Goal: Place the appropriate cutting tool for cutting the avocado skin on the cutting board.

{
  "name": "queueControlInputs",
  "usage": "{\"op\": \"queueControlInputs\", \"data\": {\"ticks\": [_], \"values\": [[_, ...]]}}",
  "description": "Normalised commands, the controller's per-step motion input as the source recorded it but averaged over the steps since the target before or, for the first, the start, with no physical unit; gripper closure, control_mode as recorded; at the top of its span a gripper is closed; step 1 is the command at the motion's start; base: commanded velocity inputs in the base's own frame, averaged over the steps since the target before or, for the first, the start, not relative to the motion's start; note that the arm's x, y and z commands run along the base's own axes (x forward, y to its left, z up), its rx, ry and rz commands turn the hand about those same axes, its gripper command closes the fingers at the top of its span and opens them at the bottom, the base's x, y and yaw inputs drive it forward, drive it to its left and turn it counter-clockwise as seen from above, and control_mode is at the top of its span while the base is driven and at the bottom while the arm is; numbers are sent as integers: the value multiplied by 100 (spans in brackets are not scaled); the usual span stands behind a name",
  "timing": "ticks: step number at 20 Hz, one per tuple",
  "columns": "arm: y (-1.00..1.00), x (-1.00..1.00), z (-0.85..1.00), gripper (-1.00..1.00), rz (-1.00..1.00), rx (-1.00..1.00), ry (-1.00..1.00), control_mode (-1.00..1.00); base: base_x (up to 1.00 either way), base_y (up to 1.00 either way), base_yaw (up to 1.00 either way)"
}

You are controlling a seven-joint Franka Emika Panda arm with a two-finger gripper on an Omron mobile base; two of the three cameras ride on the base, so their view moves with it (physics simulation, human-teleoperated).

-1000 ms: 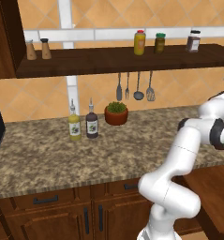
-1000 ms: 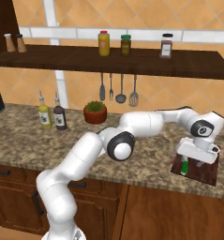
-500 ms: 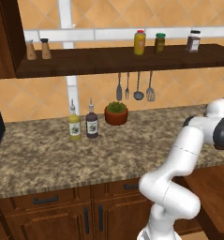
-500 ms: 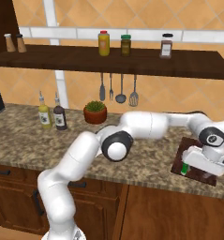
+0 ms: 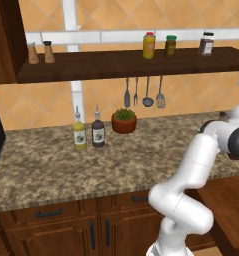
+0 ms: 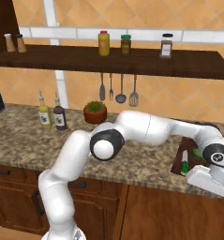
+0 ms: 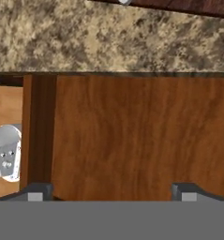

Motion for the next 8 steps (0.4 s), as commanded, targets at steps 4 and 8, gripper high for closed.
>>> {"op": "queueControlInputs", "data": {"ticks": [4,8], "values": [[8,-95,16,-100,0,0,-8,-100,0,0,0],[39,-100,1,-100,-1,-3,-2,-100,0,0,0]]}}
